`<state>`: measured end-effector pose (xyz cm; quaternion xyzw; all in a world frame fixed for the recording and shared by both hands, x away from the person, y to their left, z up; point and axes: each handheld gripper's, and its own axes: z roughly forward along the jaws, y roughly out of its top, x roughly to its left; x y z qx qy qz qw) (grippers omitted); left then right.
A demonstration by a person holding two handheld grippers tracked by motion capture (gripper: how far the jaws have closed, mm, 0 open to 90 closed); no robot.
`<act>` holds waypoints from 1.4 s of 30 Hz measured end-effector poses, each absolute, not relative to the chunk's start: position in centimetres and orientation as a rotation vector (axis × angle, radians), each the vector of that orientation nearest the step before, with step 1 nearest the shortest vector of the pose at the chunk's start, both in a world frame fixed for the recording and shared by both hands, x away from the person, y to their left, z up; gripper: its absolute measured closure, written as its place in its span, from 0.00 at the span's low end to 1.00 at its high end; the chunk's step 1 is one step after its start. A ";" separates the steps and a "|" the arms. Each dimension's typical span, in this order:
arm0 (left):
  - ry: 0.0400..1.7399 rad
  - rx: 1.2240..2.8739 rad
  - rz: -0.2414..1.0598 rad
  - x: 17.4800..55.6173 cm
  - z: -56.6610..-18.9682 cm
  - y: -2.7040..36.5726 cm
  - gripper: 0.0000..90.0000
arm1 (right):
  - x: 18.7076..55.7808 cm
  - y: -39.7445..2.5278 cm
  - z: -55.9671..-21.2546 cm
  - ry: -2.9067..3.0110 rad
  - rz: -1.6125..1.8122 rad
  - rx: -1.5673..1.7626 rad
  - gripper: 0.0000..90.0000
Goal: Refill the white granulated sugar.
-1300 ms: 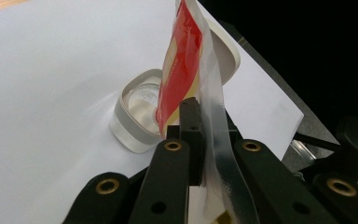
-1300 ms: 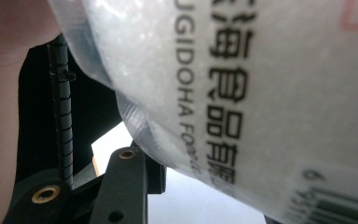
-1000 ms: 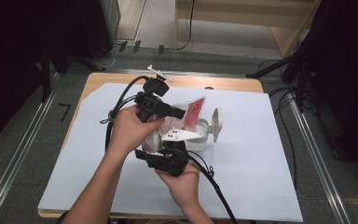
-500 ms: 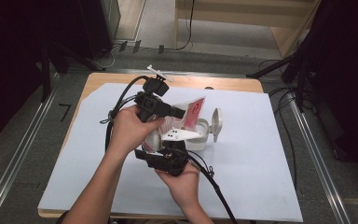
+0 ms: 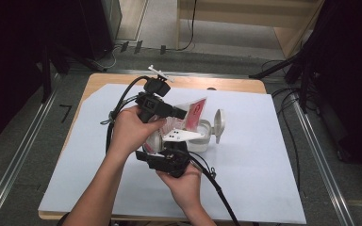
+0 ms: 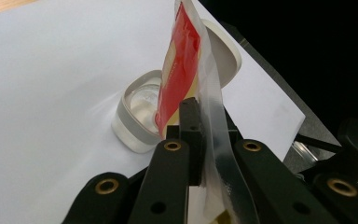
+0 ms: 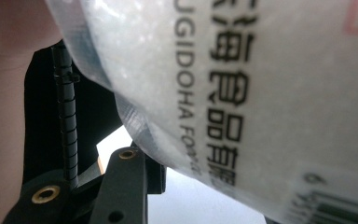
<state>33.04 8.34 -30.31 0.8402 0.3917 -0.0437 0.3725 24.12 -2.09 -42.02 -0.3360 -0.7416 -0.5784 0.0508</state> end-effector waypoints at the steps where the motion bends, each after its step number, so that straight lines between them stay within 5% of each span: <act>1: 1.003 2.148 -0.113 33.0 -30.3 8.4 0.98 | 24.1 -2.1 -42.0 -2.259 -1.761 -1.020 0.71; 21: 0.998 2.145 -0.136 33.3 -30.3 8.8 0.98 | 24.1 -1.5 -41.8 -2.312 -1.754 -1.008 0.71; 34: 1.024 2.063 -0.348 35.4 -31.4 10.2 0.99 | 24.4 -0.8 -41.7 -2.397 -1.735 -1.014 0.71; 42: 1.048 2.036 -0.364 35.8 -31.6 10.3 0.98 | 24.4 -0.6 -41.7 -2.433 -1.734 -1.021 0.72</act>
